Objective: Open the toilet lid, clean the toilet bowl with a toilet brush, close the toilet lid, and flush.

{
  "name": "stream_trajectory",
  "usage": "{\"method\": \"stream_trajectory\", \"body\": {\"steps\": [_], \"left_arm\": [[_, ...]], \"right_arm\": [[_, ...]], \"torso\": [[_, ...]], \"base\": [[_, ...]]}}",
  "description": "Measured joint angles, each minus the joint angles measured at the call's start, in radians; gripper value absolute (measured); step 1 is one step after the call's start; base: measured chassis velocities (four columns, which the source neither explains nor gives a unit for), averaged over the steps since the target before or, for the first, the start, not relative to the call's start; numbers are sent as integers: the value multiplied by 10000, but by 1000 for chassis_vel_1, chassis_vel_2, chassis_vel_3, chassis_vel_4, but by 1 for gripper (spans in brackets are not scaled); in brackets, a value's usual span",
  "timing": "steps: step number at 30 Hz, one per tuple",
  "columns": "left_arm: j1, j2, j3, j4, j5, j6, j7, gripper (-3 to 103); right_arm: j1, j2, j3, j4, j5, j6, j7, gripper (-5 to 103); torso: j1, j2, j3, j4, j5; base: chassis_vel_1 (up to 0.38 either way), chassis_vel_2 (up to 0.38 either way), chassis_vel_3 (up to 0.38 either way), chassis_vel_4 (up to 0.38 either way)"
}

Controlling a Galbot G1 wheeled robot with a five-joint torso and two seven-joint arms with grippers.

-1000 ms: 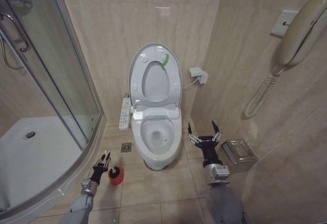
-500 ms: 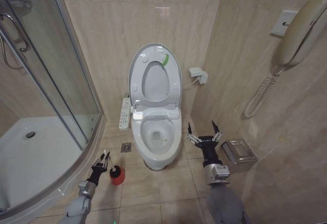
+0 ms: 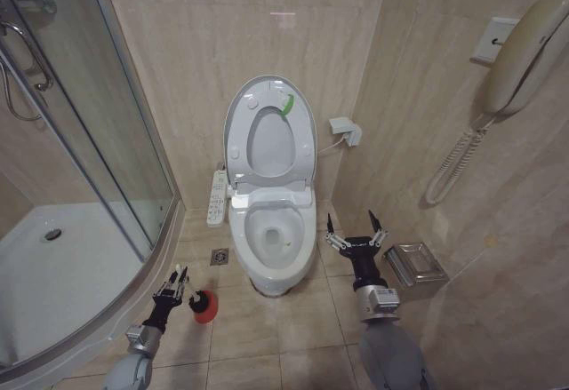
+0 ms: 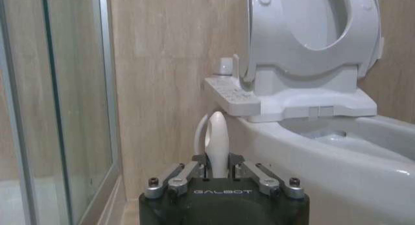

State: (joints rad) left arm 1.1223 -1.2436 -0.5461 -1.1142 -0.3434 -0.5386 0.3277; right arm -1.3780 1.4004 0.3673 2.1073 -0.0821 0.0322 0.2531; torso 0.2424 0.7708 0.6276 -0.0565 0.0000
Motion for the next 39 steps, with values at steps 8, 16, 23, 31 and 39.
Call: {"method": "stream_trajectory", "body": {"steps": [8, 16, 23, 31, 39], "left_arm": [[491, 69, -29, -1079, 95, 221, -210, 20], [1321, 240, -172, -2842, 217, 647, -577, 20], [2148, 315, -468, -4297, 225, 978, -744, 20], [3033, 348, -805, -5977, 173, 1343, -899, 20], [3431, 293, -879, -7112, 158, 1540, -956, 20]], "right_arm": [[0, 0, 0, 0, 0, 0, 0, 100], [0, 0, 0, 0, 0, 0, 1, 100], [0, 0, 0, 0, 0, 0, 0, 100], [0, 0, 0, 0, 0, 0, 0, 100], [0, 0, 0, 0, 0, 0, 0, 100]], "torso": [[0, 0, 0, 0, 0], [0, 0, 0, 0, 0], [0, 0, 1, 0, 0], [0, 0, 0, 1, 1], [0, 0, 0, 0, 0]], "base": [[0, 0, 0, 0], [0, 0, 0, 0], [0, 0, 0, 0], [0, 0, 0, 0], [0, 0, 0, 0]]}}
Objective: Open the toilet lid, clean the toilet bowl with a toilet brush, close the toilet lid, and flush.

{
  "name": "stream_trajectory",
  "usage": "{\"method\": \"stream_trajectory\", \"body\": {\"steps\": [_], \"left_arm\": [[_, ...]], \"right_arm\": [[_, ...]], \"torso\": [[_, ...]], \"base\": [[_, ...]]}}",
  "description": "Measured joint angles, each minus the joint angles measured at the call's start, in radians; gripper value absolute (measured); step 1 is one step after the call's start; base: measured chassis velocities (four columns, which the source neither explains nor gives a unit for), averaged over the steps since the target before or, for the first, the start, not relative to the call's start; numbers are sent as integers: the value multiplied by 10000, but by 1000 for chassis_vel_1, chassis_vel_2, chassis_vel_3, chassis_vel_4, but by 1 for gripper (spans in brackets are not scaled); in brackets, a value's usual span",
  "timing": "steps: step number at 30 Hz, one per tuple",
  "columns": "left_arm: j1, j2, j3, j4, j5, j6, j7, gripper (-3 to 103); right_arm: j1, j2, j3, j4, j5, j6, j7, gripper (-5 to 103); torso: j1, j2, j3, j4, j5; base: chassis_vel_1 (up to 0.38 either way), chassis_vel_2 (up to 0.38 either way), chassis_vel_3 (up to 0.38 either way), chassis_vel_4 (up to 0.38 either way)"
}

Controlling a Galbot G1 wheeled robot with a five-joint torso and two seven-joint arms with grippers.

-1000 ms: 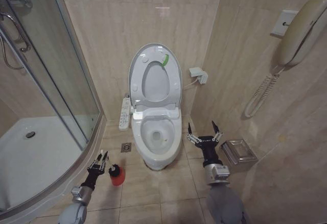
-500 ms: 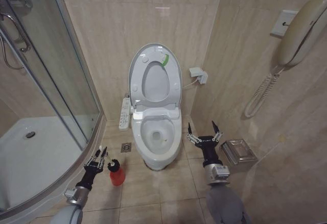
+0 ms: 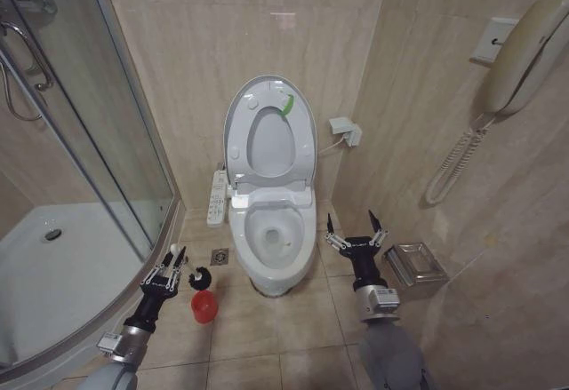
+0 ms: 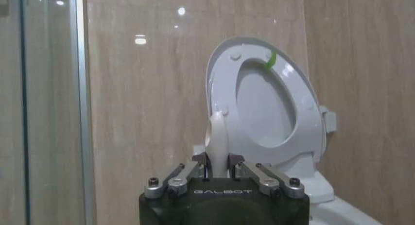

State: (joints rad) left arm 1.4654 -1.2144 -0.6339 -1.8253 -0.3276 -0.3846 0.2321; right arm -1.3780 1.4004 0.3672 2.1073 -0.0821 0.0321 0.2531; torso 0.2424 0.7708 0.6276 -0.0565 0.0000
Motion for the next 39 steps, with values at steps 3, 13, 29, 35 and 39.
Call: {"method": "stream_trajectory", "body": {"steps": [3, 13, 29, 35, 39], "left_arm": [[154, -44, -32, -403, 80, 66, -12, 20], [680, -123, -366, -1453, 458, 132, 83, 20], [327, 518, -622, -2275, 202, 475, 411, 20], [-121, 1089, -571, -2395, -280, 599, 531, 20], [-590, 1266, -374, -2063, -768, 539, 652, 20]], "right_arm": [[0, 0, 0, 0, 0, 0, 0, 100], [0, 0, 0, 0, 0, 0, 0, 100], [0, 0, 0, 0, 0, 0, 0, 100], [0, 0, 0, 0, 0, 0, 0, 100], [0, 0, 0, 0, 0, 0, 0, 100]], "torso": [[0, 0, 0, 1, 0], [0, 0, 0, 2, 0], [0, 0, 0, -1, -2], [0, 0, 0, 0, -1], [0, 0, 0, 1, -2]], "base": [[0, 0, 0, 0], [0, 0, 0, 0], [0, 0, 0, 0], [0, 0, 0, 0], [0, 0, 0, 0]]}}
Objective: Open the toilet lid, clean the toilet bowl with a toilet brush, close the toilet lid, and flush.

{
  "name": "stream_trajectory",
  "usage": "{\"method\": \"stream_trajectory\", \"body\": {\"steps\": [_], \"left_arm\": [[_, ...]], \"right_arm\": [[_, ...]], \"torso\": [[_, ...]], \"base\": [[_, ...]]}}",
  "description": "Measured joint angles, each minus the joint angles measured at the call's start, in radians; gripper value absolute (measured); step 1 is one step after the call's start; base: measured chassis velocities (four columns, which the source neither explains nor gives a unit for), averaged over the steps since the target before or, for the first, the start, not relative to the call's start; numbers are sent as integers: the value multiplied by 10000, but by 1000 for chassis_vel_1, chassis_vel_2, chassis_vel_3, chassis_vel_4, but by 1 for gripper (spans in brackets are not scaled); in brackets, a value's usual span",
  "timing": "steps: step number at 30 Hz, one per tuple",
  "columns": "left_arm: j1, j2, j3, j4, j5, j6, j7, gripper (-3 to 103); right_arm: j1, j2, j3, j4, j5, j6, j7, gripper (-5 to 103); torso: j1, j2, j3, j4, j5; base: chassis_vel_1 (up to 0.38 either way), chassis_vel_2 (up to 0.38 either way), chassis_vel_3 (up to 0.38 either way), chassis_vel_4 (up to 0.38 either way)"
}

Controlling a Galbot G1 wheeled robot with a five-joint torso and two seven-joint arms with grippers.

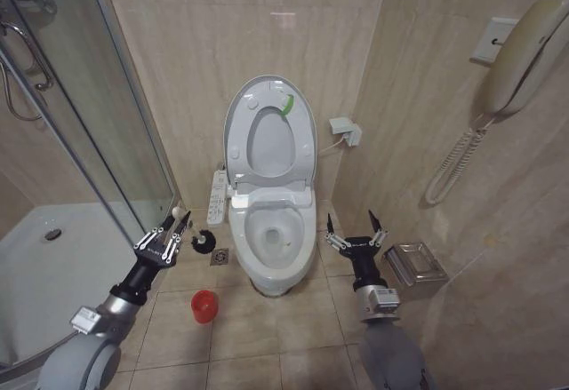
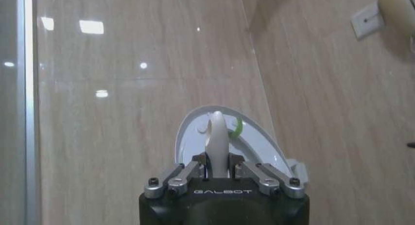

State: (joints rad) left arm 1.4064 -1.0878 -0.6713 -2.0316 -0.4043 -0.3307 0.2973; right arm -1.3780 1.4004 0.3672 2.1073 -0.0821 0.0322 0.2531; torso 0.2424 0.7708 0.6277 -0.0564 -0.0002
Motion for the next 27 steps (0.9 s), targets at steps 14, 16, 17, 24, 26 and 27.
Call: {"method": "stream_trajectory", "body": {"steps": [14, 16, 17, 24, 26, 27], "left_arm": [[-2178, 192, 666, 1514, -2196, -18, 803, 20], [-2463, 137, 791, 1739, -2586, 66, 851, 20], [-2567, 97, 843, 1843, -2730, 94, 881, 20], [-3094, -206, 1217, 2362, -3448, 307, 904, 20], [-3233, -314, 1437, 2540, -3709, 393, 895, 20], [-3233, -314, 1437, 2540, -3709, 393, 895, 20]], "right_arm": [[0, 0, 0, 0, 0, 0, 0, 100], [0, 0, 0, 0, 0, 0, 0, 100], [0, 0, 0, 0, 0, 0, 0, 100], [0, 0, 0, 0, 0, 0, 0, 100], [0, 0, 0, 0, 0, 0, 0, 100], [0, 0, 0, 0, 0, 0, 0, 100]], "torso": [[1, 0, 0, 0, 2], [0, 0, 0, -1, 2], [0, 0, 0, 0, 2], [1, 0, 0, -1, 2], [1, 0, 0, 0, 2], [1, 0, 0, 0, 2]], "base": [[0, 0, 0, 0], [0, 0, 0, 0], [0, 0, 0, 0], [0, 0, 0, 0], [0, 0, 0, 0], [0, 0, 0, 0]]}}
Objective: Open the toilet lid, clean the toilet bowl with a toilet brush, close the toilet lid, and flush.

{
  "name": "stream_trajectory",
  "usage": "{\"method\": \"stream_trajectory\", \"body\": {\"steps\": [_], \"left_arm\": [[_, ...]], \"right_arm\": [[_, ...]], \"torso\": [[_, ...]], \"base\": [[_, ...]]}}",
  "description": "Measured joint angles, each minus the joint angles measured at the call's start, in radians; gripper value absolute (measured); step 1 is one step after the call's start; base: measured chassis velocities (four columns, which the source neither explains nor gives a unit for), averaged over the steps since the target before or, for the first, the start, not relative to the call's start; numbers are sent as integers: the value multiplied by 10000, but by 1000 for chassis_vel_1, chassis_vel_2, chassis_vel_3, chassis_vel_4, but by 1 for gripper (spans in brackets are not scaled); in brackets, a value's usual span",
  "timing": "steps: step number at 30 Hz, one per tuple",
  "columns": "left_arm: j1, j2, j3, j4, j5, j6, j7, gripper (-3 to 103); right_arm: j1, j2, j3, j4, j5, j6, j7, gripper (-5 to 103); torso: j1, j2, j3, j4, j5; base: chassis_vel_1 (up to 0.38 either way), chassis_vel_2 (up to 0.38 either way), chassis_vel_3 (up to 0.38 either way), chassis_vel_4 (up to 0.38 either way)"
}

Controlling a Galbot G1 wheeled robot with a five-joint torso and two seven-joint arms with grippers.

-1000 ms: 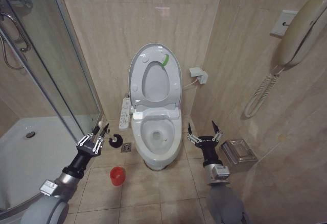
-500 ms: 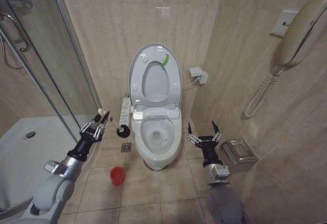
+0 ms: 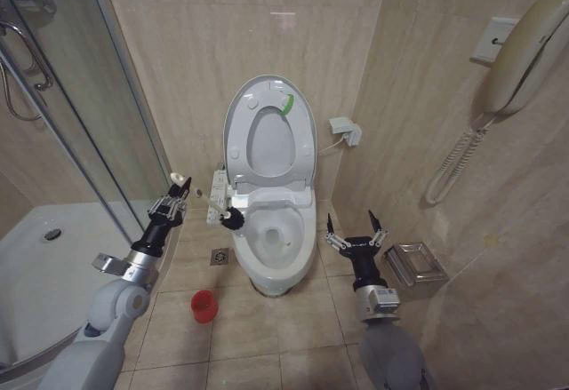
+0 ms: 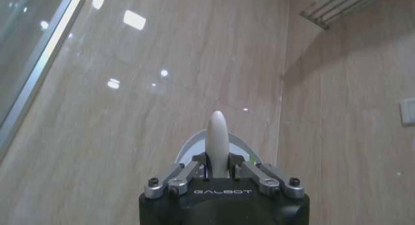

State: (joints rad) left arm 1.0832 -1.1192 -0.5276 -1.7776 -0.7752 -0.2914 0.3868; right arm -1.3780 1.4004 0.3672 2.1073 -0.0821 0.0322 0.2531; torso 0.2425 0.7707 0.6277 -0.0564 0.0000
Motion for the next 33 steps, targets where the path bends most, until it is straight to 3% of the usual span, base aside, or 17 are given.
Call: {"method": "stream_trajectory", "body": {"steps": [17, 33], "left_arm": [[-1775, -539, 889, 2486, -1341, 366, 249, 20], [-2550, -775, 1899, 4380, -701, 61, 489, 20]], "right_arm": [[0, 0, 0, 0, 0, 0, 0, 100], [0, 0, 0, 0, 0, 0, 0, 100]], "torso": [[0, 0, -1, -1, 0], [0, 0, -1, 0, 0]], "base": [[0, 0, 0, 0], [0, 0, 0, 0]]}}
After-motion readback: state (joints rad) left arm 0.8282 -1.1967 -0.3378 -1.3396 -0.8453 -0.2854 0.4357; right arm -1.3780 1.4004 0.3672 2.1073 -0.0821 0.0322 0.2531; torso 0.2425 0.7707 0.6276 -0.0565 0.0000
